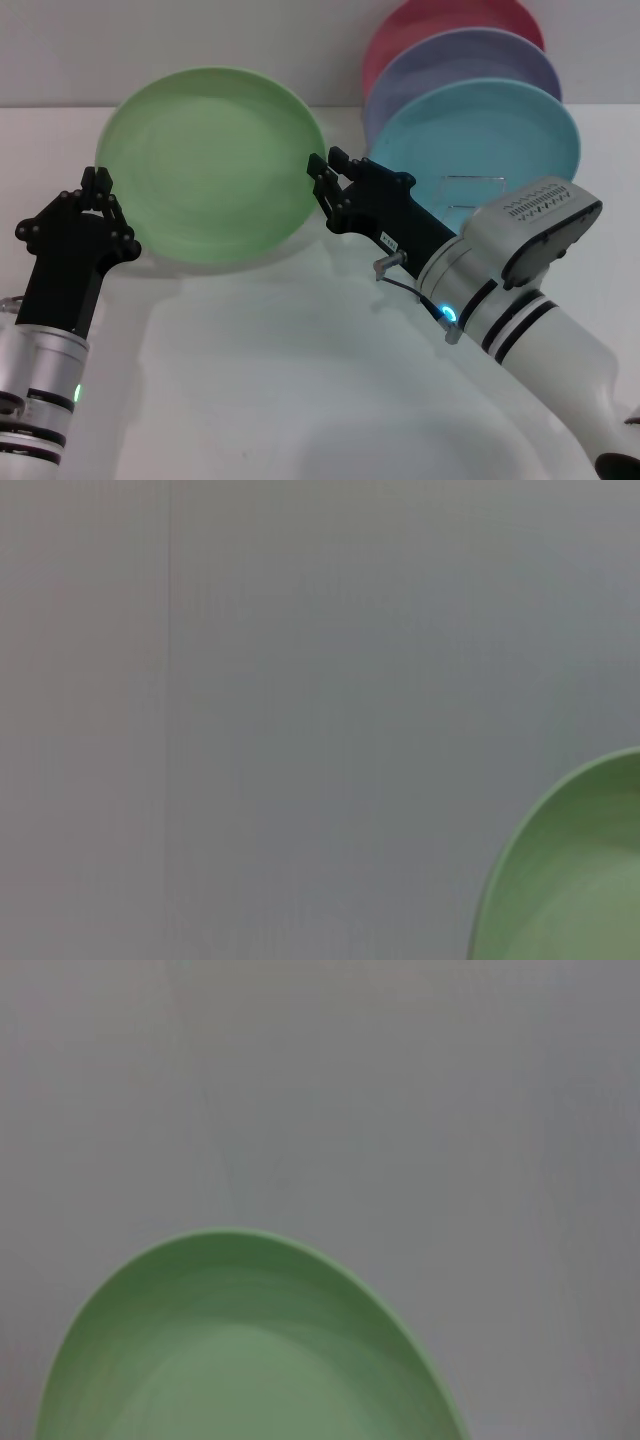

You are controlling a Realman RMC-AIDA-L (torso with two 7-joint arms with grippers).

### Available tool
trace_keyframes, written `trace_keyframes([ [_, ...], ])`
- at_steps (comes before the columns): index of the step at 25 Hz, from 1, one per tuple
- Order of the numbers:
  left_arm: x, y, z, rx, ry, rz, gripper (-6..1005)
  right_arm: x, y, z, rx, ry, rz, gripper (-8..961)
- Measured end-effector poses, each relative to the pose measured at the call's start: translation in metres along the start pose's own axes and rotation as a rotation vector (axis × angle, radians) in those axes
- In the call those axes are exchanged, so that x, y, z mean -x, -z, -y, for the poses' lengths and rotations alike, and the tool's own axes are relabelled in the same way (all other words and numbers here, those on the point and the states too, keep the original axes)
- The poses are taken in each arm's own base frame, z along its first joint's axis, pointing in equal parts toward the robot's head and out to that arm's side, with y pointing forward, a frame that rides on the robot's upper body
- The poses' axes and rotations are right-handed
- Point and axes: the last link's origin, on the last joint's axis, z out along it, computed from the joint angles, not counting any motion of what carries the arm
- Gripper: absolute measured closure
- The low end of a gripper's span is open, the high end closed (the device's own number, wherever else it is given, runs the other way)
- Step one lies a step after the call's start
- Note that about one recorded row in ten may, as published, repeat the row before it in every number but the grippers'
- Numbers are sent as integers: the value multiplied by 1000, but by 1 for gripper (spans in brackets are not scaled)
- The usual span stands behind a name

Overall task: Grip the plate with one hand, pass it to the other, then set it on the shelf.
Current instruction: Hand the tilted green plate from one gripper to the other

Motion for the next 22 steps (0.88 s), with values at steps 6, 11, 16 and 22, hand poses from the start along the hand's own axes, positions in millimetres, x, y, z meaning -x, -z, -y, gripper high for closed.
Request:
trace_keyframes([
  [6,0,0,0,0,1,1,938,0,0,0,-1,-1,0,719],
  [11,0,0,-1,5,0,2,938,0,0,0,-1,-1,-1,726],
  [16,0,1,-2,12,0,0,937,0,0,0,-1,0,0,737],
  [22,0,1,-2,11,-1,-3,936,1,-1,1,-7,-2,3,750],
])
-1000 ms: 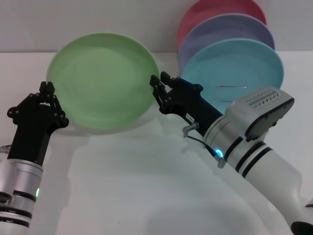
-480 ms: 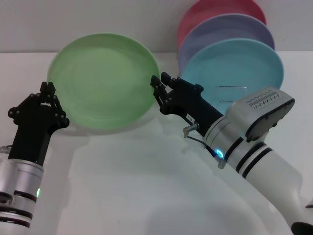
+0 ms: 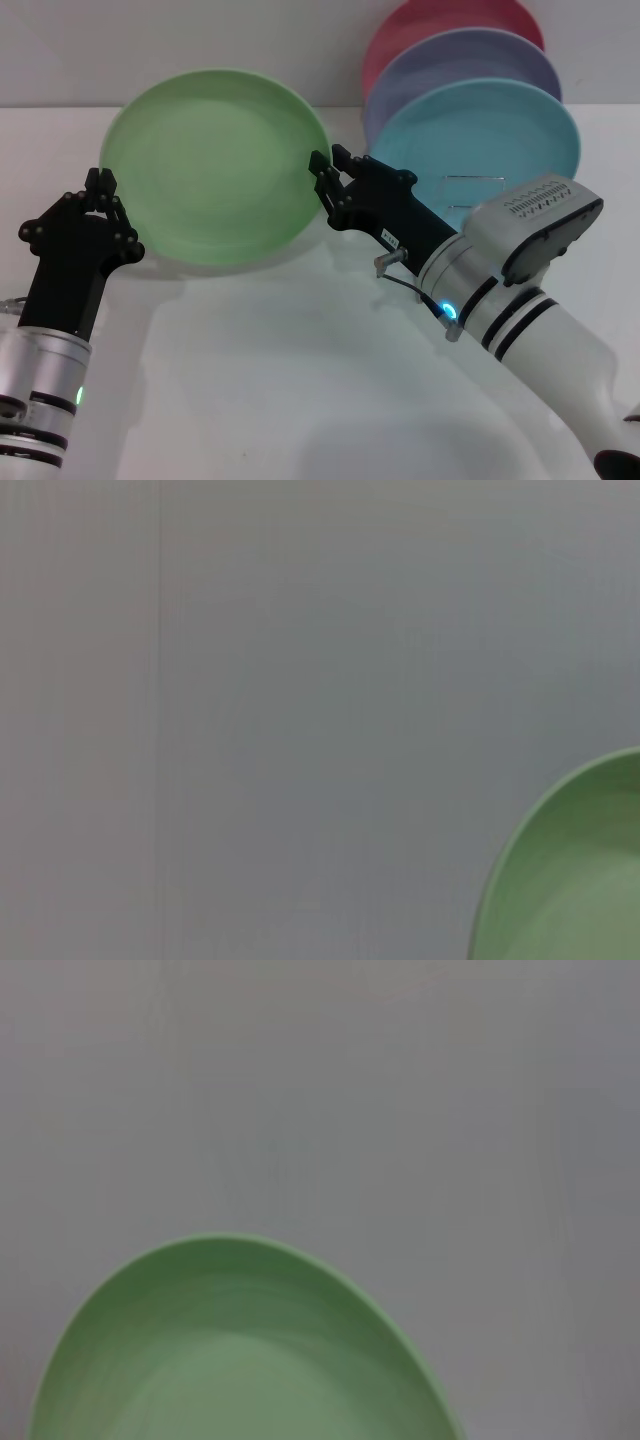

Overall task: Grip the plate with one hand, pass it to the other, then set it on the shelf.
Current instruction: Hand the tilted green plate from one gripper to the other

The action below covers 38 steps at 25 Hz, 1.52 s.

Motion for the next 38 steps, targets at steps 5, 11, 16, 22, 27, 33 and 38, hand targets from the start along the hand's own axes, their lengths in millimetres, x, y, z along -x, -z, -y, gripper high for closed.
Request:
trace_keyframes([
  [5,0,0,0,0,1,-1,935,-1,-1,1,-3,1,-9,762],
  [11,0,0,0,-1,1,-1,934,-2,-1,1,-4,2,-16,775],
  [16,0,0,-1,1,2,3,934,-2,-1,1,-4,2,-16,770],
  [22,0,-2,-1,4,3,1,933,-2,-1,1,-4,4,-17,791],
  [27,-1,-2,-2,6,3,0,932,-2,-2,1,-2,6,-17,809],
  [33,-1,-3,-2,6,2,-1,931,-1,-2,1,-2,6,-18,817],
  [38,-1,-3,-2,7,3,-1,930,-1,-2,1,-3,8,-18,826],
])
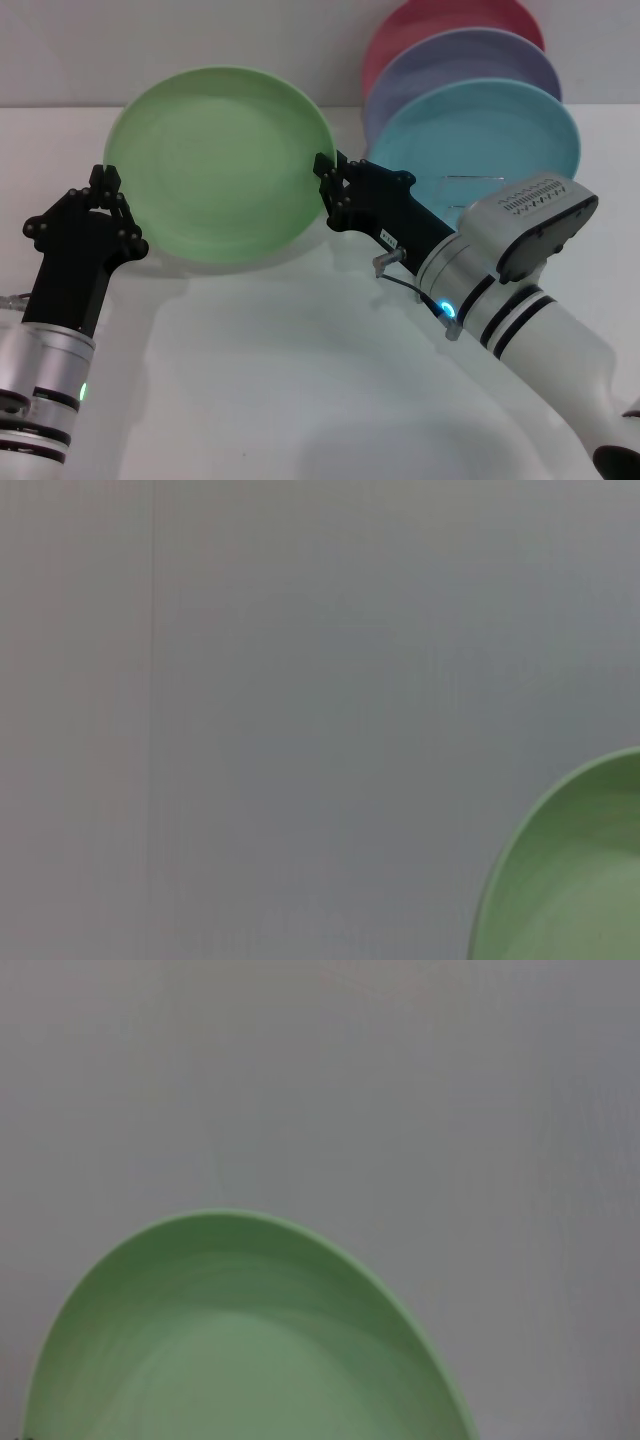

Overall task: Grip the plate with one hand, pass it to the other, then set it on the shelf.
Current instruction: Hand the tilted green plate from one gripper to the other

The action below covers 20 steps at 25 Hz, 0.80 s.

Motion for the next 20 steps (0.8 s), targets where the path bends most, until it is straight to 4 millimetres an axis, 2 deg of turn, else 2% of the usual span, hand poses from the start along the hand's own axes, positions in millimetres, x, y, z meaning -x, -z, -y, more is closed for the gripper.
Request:
trace_keyframes([
  [20,1,0,0,3,0,5,927,-1,0,0,-1,0,-6,888],
])
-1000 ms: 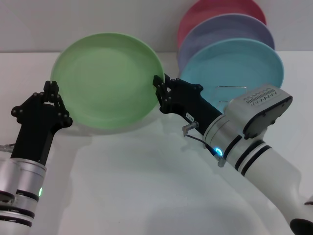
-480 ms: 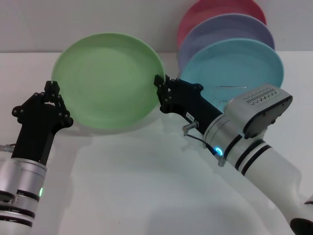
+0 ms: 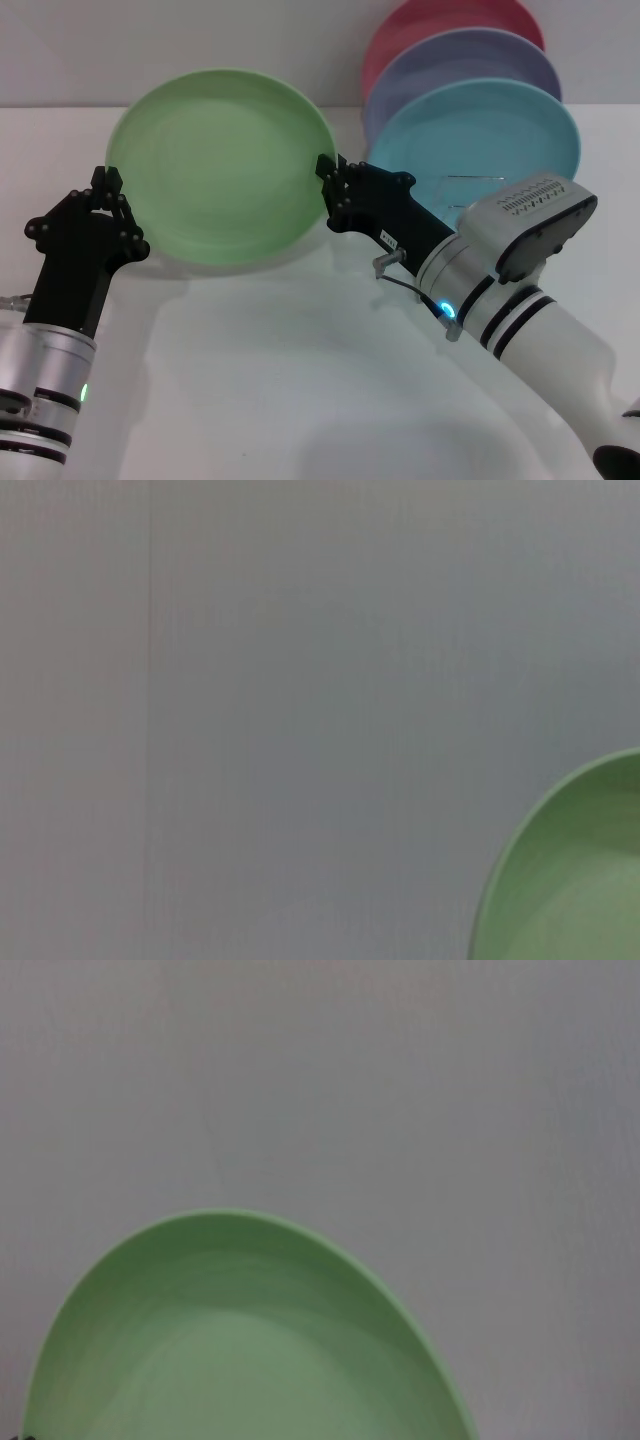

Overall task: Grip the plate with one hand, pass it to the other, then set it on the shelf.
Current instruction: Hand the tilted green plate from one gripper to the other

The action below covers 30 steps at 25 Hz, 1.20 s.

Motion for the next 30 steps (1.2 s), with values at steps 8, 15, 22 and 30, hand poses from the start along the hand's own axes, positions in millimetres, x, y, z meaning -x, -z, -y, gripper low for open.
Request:
trace_keyframes([
  [8,0,0,-1,5,2,0,926,0,0,2,-13,-4,0,912],
  [15,0,1,-3,12,5,1,925,0,1,4,-17,-4,0,925],
  [22,1,2,-6,25,4,4,924,-1,2,4,-21,-7,2,926],
  [30,1,8,-6,33,6,1,897,0,2,5,-22,-4,5,927],
])
